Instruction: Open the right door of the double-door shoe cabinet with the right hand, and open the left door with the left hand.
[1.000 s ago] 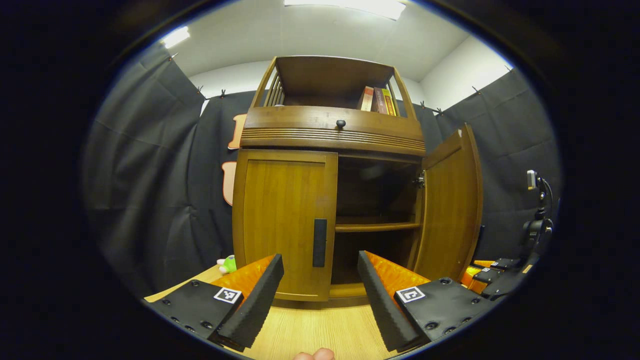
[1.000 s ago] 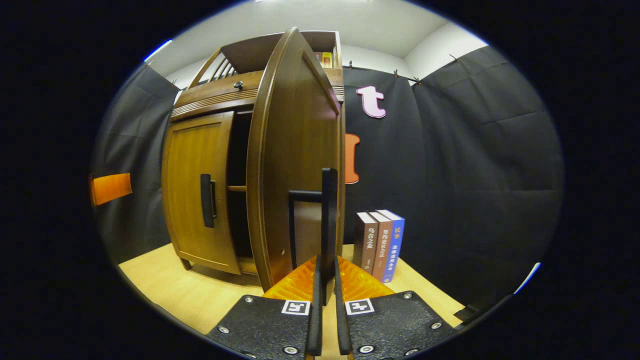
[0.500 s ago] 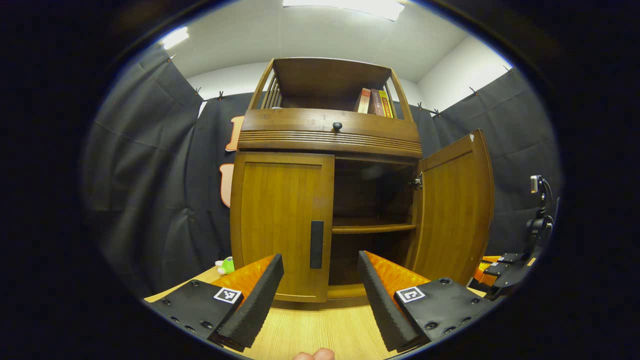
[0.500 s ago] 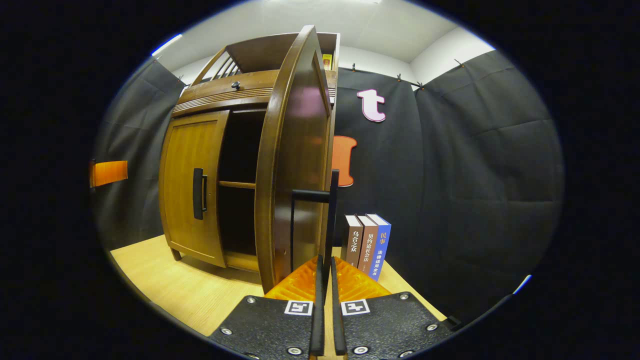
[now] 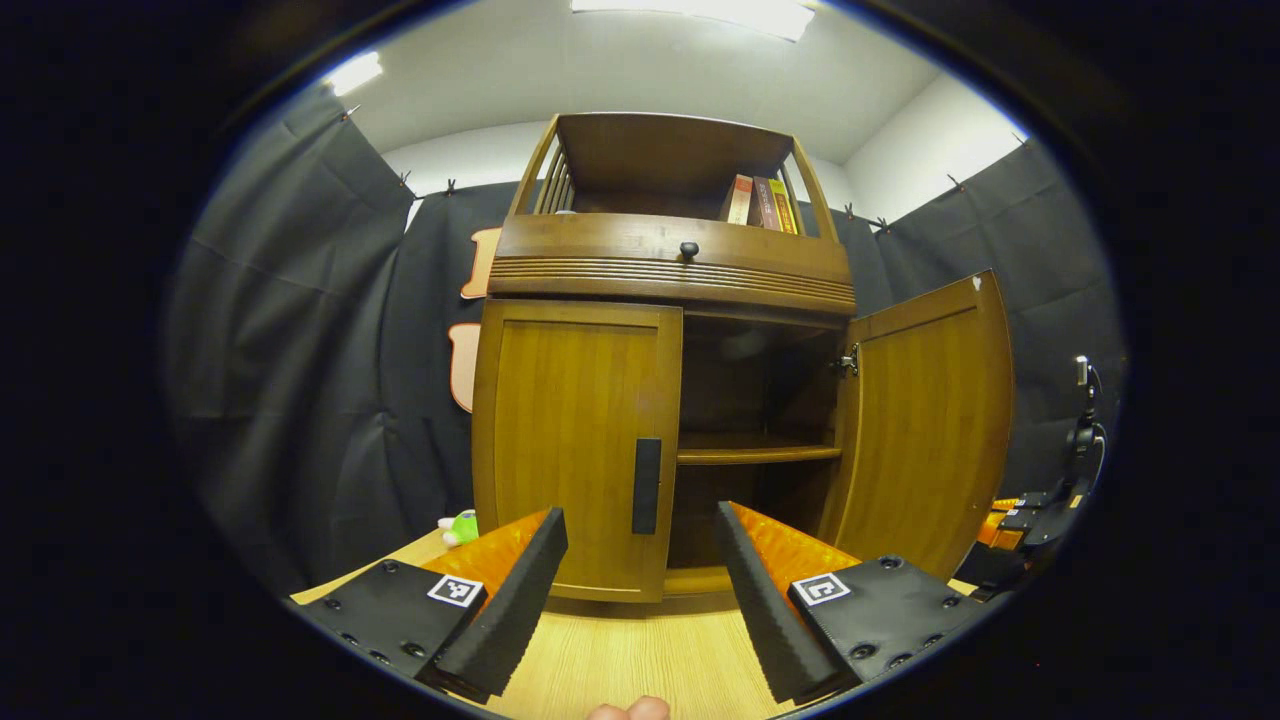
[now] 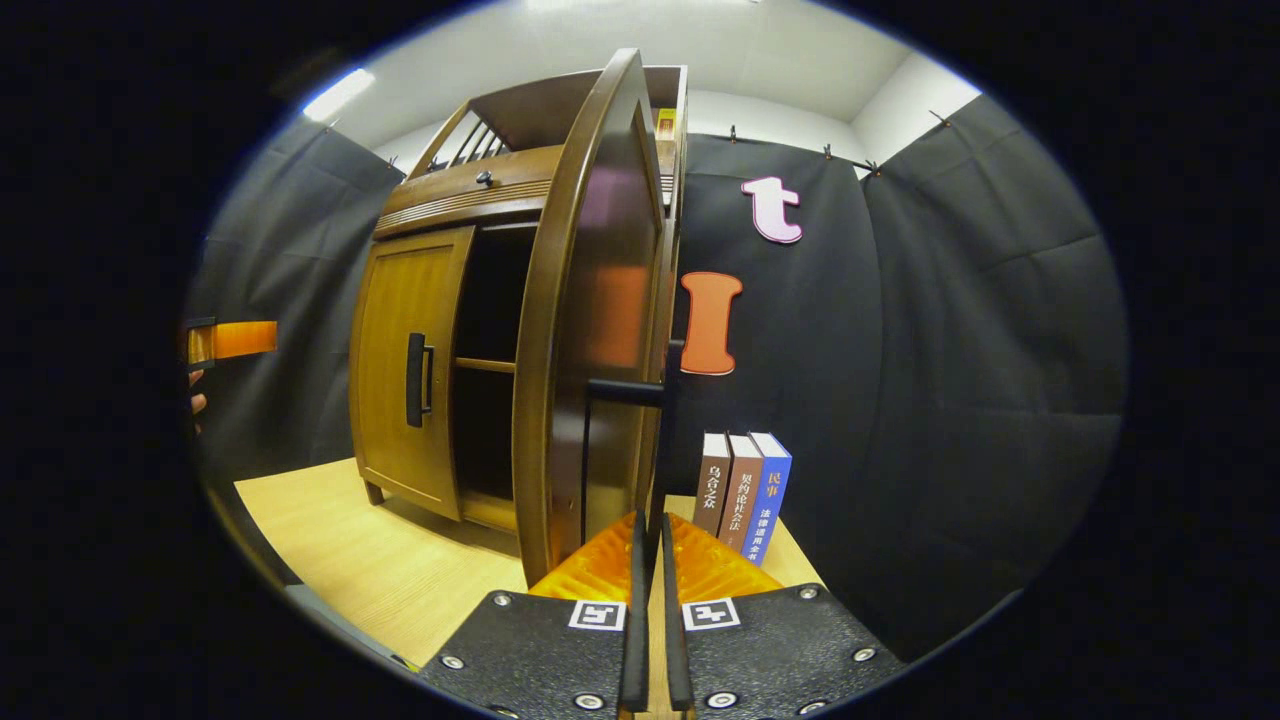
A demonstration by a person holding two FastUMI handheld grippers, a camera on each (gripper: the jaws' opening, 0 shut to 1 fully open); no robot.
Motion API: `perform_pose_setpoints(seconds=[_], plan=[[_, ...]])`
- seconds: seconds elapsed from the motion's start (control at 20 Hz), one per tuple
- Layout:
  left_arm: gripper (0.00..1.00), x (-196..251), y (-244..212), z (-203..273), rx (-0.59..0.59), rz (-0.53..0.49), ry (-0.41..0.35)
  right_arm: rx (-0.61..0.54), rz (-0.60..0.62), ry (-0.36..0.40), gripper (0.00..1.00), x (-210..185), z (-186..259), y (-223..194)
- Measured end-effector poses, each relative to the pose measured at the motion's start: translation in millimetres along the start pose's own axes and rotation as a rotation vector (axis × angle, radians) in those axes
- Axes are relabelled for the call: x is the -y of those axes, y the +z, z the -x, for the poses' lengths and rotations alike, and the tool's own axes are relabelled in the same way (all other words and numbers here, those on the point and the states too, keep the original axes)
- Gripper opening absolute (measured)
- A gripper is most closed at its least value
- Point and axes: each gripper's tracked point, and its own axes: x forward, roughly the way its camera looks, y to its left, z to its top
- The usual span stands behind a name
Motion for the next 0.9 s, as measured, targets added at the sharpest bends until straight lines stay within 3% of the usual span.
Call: perform_pose_setpoints(seconds=[0.2,0.25,0.3,0.45,0.6,0.75,0.8,0.9], plan=[[0.97,-1.1,-0.8,0.8,0.003,0.006,0.000,0.006,-0.095,0.008,0.07,12.1,-0.6,-2.3],[0.99,-1.1,-2.6,0.9,-0.001,0.009,0.000,0.012,-0.127,0.005,0.11,14.2,1.5,-2.8],[0.99,-2.6,-4.6,1.3,-0.006,0.012,0.002,0.017,-0.144,0.001,0.06,16.1,1.7,-2.7],[0.99,-6.1,-8.1,0.4,-0.021,0.021,0.014,0.019,-0.125,-0.002,0.06,15.6,9.1,1.5],[0.96,-9.2,-12.0,0.1,-0.034,0.022,0.020,0.006,-0.084,-0.066,0.05,30.7,28.0,-1.6],[0.94,-11.9,-13.9,-6.1,-0.036,0.014,0.029,-0.023,-0.077,-0.096,0.06,22.8,59.3,-6.6],[0.99,-11.5,-13.1,-7.3,-0.032,0.004,0.029,-0.036,-0.057,-0.114,0.06,20.4,70.8,-9.0],[0.94,-10.9,-11.4,-11.3,-0.023,-0.009,0.026,-0.047,-0.042,-0.131,0.06,6.2,89.1,-7.6]])
